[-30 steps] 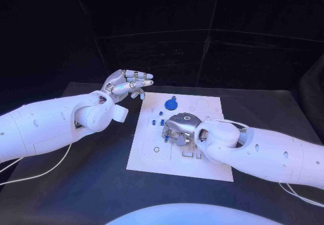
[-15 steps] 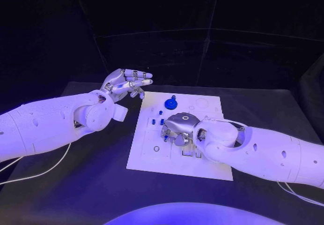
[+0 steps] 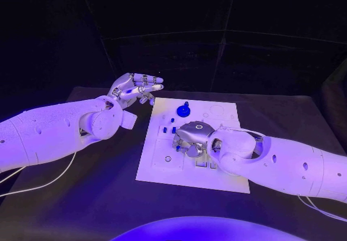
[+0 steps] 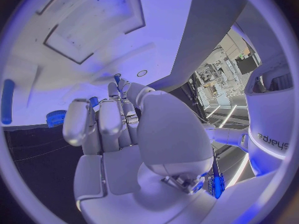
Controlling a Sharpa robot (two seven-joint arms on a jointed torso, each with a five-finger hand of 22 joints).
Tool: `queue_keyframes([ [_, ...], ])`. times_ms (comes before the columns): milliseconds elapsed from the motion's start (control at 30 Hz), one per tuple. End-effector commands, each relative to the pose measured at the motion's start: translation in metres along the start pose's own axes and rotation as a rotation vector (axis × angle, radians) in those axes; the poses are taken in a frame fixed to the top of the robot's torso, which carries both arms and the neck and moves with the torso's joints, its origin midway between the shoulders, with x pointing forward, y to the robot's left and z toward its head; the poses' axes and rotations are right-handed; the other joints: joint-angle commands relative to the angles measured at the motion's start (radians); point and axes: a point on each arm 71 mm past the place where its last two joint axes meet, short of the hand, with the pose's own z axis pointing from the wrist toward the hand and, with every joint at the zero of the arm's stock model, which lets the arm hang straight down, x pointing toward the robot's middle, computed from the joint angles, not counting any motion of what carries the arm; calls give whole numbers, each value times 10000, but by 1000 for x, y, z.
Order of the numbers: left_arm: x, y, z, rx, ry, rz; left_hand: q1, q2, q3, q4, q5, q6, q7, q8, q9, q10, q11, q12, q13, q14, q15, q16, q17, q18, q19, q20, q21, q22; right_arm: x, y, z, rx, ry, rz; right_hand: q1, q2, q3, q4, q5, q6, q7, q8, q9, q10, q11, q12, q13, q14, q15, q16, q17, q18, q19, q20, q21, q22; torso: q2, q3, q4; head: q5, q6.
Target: Assemble the parts on the task board
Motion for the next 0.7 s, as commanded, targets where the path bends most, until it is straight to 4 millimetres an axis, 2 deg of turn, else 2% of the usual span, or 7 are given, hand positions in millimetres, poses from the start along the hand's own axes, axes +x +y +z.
queue_keyframes([
  [33,0,-1,0,27,-10,-55,-23,27,-35,-10,-17,-30,31,29,-13,-61,-19,34,-2,-49,22,-23,-6,63,-26,22,-54,-10,1,0,0,-35,2,-68,-99,-13,62,0,8,58,24,67,13,-19,-3,-45,-2,185,31,64,-7,-122,28,17,33,9,5,1,1,-4,10],
  [700,-1,-1,1,-7,-16,-50,-8,27,-49,-23,-15,-51,32,26,-15,-86,-17,52,-2,-60,24,-27,-40,65,-22,27,-63,-19,0,3,0,-138,-12,-56,-101,-25,75,-23,22,56,23,67,13,-20,-4,-45,-1,183,28,59,-17,-121,27,16,33,8,3,1,0,22,-34],
])
